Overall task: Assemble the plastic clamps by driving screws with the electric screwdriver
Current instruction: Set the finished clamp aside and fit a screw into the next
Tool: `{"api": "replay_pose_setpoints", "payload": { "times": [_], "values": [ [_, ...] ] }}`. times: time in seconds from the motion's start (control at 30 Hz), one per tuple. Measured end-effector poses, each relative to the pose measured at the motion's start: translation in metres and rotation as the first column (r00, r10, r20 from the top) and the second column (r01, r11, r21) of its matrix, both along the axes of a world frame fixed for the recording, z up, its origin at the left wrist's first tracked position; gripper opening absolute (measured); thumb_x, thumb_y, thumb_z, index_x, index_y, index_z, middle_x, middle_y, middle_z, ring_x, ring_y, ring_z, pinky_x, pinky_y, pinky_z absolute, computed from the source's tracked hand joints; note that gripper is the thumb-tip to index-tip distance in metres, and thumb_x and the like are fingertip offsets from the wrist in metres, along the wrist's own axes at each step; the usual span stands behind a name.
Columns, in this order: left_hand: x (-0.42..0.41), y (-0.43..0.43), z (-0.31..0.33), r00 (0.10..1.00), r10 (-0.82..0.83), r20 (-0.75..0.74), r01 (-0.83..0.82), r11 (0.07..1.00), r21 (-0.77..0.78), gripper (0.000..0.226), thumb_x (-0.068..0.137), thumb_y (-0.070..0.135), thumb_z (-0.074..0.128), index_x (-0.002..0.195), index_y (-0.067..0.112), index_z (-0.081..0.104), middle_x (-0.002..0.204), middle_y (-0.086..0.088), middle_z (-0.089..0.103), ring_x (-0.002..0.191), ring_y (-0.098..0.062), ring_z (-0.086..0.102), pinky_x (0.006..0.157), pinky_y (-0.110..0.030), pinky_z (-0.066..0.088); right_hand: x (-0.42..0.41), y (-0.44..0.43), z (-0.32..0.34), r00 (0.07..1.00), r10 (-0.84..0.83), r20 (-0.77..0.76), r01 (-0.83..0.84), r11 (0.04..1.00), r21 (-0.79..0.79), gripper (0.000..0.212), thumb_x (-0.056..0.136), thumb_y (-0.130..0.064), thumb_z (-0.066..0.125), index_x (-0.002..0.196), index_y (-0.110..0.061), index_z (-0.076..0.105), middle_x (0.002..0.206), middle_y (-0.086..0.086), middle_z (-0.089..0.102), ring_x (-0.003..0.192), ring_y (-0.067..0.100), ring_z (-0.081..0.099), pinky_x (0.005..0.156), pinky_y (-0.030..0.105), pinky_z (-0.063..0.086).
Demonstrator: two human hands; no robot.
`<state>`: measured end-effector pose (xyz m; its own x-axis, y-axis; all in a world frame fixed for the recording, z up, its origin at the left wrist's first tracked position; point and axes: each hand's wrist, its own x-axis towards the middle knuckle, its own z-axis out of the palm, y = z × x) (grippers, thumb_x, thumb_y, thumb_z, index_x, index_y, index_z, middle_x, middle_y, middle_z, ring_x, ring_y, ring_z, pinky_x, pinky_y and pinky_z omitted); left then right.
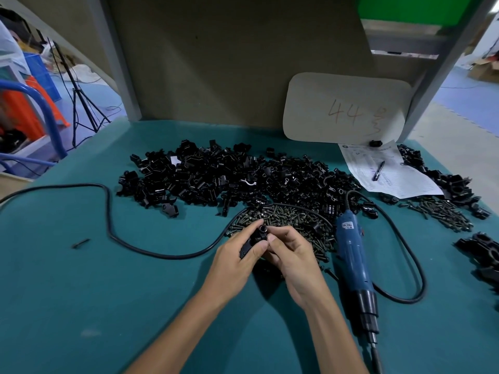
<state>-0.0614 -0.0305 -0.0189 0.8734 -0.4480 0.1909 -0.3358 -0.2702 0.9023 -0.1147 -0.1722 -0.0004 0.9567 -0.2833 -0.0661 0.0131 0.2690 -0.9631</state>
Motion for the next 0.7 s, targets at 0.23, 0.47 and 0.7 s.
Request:
{"api": "replay_pose_setpoints", "payload": {
  "times": [0.23,0.47,0.7],
  "values": [
    [0.002,-0.001,-0.005,0.999,0.025,-0.026,-0.026,1.000,-0.015,0.044,0.096,0.051,0.061,0.139,0.046,0.053,0.132,0.031,0.058,0.127,0.012,0.049,0.103,-0.010,0.039,-0.001,0.000,0.000,1.000,0.015,0.016,-0.015,1.000,0.006,0.017,0.102,-0.010,0.061,0.102,-0.020,0.075,0.101,-0.001,0.076,0.099,0.015,0.072,0.083,0.027,0.058],
    [0.005,0.001,-0.004,0.981,0.154,-0.115,-0.163,0.984,-0.076,0.067,0.087,0.073,0.052,0.143,0.036,0.051,0.138,0.019,0.058,0.130,0.004,0.050,0.112,-0.031,0.042,-0.007,-0.020,0.012,0.994,-0.098,0.045,0.102,0.708,-0.699,0.020,0.098,-0.021,0.067,0.110,-0.036,0.073,0.101,-0.013,0.069,0.098,-0.001,0.063,0.086,0.013,0.049],
    [0.004,0.002,-0.002,0.966,0.212,-0.150,-0.225,0.971,-0.080,0.071,0.087,0.074,0.049,0.147,0.036,0.045,0.138,0.025,0.053,0.125,0.013,0.047,0.111,-0.025,0.039,-0.018,-0.012,0.002,0.977,0.090,-0.193,-0.204,0.124,-0.971,0.018,0.103,-0.024,0.057,0.117,-0.016,0.067,0.108,0.001,0.053,0.104,0.023,0.053,0.084,0.033,0.042]
  ]
}}
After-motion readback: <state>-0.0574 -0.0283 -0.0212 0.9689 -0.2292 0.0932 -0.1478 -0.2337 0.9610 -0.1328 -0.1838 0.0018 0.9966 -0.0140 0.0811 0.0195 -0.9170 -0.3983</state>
